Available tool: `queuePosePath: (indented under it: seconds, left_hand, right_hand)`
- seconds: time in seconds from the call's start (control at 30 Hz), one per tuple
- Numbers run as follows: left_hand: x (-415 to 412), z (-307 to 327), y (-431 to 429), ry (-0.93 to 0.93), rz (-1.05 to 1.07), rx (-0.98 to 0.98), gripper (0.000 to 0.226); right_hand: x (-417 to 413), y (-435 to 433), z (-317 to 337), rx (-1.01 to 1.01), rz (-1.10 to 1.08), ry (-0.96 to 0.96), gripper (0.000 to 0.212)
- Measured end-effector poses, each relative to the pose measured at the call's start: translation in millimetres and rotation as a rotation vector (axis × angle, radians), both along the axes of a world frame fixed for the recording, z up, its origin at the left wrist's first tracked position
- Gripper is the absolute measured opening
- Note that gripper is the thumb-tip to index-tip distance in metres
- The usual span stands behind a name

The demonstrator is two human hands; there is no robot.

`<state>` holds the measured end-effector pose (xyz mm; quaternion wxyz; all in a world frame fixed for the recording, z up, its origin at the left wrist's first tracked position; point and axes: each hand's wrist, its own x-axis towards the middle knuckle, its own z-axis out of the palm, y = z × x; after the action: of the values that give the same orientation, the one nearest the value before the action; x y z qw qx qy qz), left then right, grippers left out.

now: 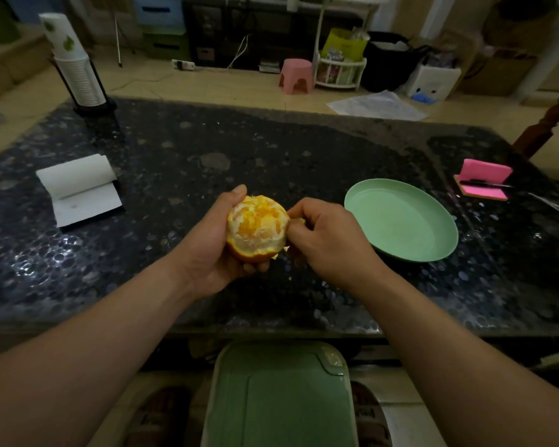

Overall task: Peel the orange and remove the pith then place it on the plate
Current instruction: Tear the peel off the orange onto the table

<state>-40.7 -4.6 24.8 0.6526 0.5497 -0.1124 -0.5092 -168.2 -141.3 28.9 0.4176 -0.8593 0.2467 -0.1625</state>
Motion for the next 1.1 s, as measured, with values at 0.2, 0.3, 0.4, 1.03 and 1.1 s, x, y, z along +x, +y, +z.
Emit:
queuePosePath:
  seconds: [0.2, 0.3, 0.4, 1.03, 1.1]
  left_hand:
    - [13.0, -2.4, 5.7, 0.220, 0.007, -0.057, 0.071]
    - [16.4, -10.9, 6.0, 0.204, 0.009, -0.019, 0.068]
    - [13.5, -17.5, 5.3, 0.203, -0.015, 0.009, 0.065]
    - [21.5, -12.5, 4.6, 0.205, -0.007, -0.039, 0.065]
    - [18.9, -8.7, 3.1, 0.206, 0.000, -0.041, 0.070]
  right_hand:
    - [11.1, -22.9, -15.4, 0.419, -0.169, -0.073, 0.022]
    - [16.3, -33.3, -38.1, 0.113, -0.127, 0.098, 0.020]
    - [21.6, -30.8, -47.1, -0.071, -0.055, 0.188, 0.024]
    - [-2.6, -13.1, -7.9, 0.125, 0.108, -0.018, 0.023]
    - [-3.2, -9.7, -4.9, 0.080, 0.100, -0.039, 0.027]
